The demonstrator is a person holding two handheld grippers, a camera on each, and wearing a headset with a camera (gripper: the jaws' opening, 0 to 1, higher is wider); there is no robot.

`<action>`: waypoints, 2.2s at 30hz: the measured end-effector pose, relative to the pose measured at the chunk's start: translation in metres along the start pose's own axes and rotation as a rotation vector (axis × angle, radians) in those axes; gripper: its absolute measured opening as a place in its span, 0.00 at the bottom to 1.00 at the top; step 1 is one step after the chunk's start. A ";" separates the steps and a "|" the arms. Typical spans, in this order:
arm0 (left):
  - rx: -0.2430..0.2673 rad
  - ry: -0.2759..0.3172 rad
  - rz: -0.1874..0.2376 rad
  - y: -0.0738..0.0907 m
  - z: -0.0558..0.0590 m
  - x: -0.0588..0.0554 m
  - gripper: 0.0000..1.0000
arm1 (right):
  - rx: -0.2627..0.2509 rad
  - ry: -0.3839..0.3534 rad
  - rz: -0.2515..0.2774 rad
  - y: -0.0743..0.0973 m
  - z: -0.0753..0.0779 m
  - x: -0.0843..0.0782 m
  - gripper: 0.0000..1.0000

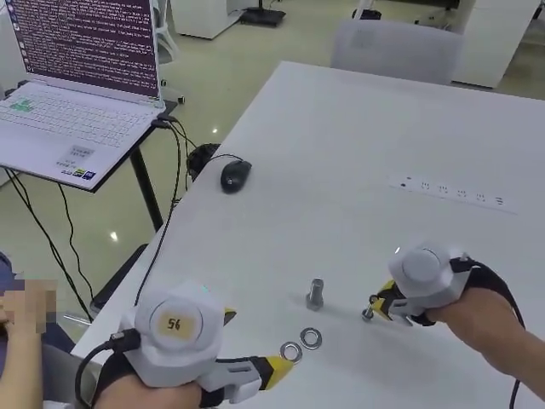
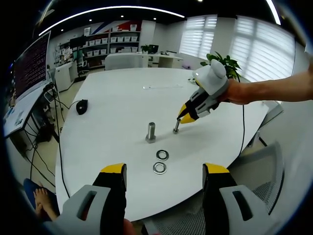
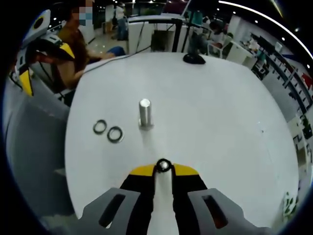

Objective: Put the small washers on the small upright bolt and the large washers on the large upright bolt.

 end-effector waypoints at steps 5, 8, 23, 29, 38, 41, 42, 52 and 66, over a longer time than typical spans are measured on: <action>0.002 0.003 -0.001 0.000 -0.001 -0.001 0.62 | 0.000 0.000 -0.004 -0.001 0.000 0.000 0.13; 0.001 0.004 -0.001 0.000 0.000 -0.001 0.62 | 0.000 -0.004 -0.005 -0.002 0.000 0.000 0.13; -0.002 0.005 -0.005 0.000 0.000 -0.003 0.62 | 0.012 -0.020 -0.020 -0.016 -0.003 -0.008 0.13; -0.006 0.007 -0.010 -0.001 0.002 -0.005 0.62 | 0.028 -0.087 -0.026 -0.031 -0.007 -0.021 0.12; -0.001 0.014 -0.012 0.001 0.000 -0.008 0.62 | 0.012 -0.117 -0.004 -0.040 -0.006 -0.022 0.13; -0.003 0.011 -0.013 0.001 0.001 -0.008 0.62 | 0.010 -0.114 -0.012 -0.041 -0.008 -0.024 0.14; -0.003 0.011 -0.013 0.001 0.001 -0.008 0.62 | 0.009 -0.116 -0.011 -0.041 -0.009 -0.025 0.14; -0.015 0.005 -0.012 -0.002 0.000 -0.006 0.62 | 0.023 -0.144 -0.023 -0.033 -0.028 -0.040 0.15; -0.024 -0.005 -0.012 0.004 -0.004 -0.006 0.62 | 0.208 0.139 0.009 -0.062 -0.087 0.015 0.23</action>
Point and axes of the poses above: the centre of the closed fingertips' face, and the gripper's own axes: y roughly backward along the fingers, z roughly to its right, x roughly out of its top, the point moved 3 cm from there along y, roughly backward along the fingers, and after that the axes turned 1 degree about x, right-handed, at the moved point
